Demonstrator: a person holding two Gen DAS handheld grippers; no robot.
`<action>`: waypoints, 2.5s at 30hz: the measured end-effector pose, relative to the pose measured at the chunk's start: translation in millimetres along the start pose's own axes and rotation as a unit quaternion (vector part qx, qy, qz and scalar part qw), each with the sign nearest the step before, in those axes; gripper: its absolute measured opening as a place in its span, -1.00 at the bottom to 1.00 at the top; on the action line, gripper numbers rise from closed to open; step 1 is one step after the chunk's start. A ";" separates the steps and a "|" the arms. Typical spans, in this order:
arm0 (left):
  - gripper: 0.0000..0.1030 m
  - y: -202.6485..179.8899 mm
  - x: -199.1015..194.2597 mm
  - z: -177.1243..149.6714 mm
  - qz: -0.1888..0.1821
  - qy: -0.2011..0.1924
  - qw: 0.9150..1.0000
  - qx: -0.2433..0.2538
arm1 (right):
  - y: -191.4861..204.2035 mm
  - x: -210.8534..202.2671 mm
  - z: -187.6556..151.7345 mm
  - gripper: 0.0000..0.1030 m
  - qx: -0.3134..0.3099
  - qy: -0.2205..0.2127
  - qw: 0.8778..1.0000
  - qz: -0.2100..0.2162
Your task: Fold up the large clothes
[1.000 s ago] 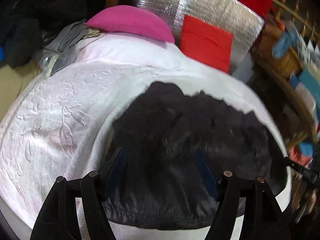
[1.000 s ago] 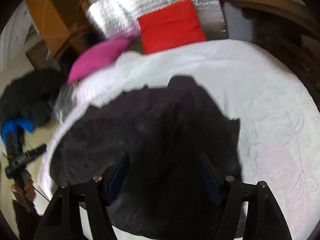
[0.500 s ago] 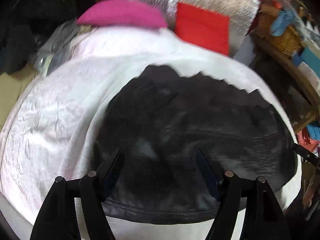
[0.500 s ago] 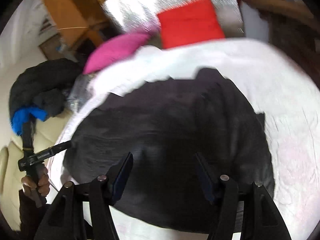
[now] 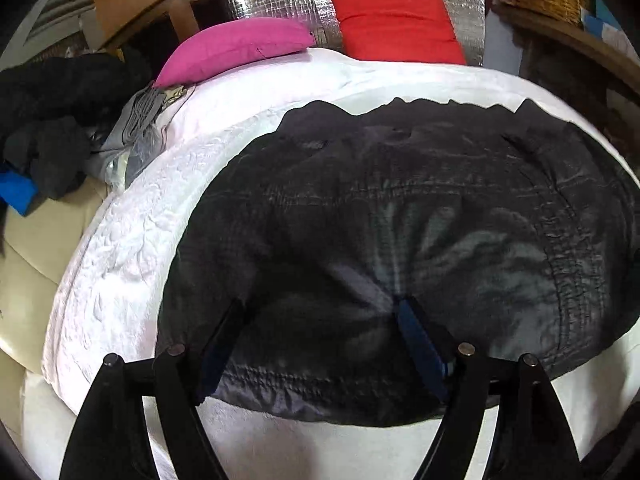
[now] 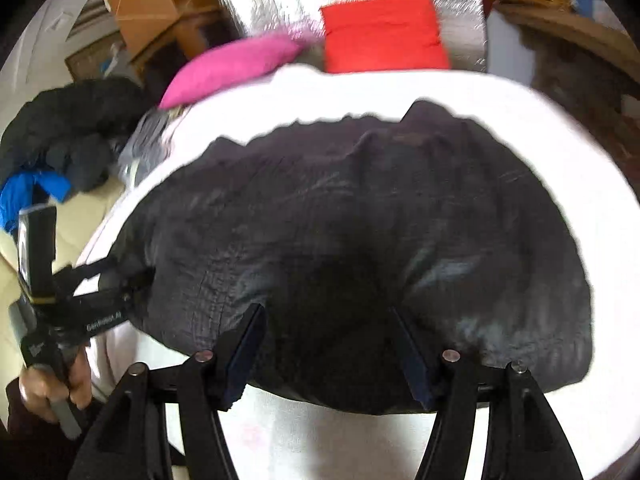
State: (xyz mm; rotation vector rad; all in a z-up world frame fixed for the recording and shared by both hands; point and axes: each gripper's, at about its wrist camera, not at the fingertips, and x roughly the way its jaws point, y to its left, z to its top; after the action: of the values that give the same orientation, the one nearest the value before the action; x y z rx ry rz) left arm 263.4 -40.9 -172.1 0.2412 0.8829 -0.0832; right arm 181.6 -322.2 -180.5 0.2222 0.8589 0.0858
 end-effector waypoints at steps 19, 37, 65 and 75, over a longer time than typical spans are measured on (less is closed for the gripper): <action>0.56 -9.6 4.0 -1.0 0.006 -0.010 1.000 0.020 | -11.3 4.8 30.4 0.16 0.039 -0.012 0.998 -0.046; 0.56 77.5 -11.0 -13.6 0.034 -0.013 0.993 -0.115 | -78.2 -32.2 -4.9 0.17 0.123 0.012 0.988 -0.092; -0.10 165.6 54.5 -50.4 -0.183 0.051 0.915 -0.356 | -177.3 -15.6 -32.3 -0.07 0.328 0.012 0.943 0.054; -0.12 156.3 71.7 -42.5 -0.111 0.059 0.940 -0.318 | -164.5 -17.3 -30.0 -0.19 0.284 0.019 0.959 0.003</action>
State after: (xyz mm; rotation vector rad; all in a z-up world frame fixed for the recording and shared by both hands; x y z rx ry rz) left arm 303.6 122.9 -226.2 -0.4640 1.0099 0.0102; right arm 145.2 -480.4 -224.1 0.7647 0.9059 -0.1552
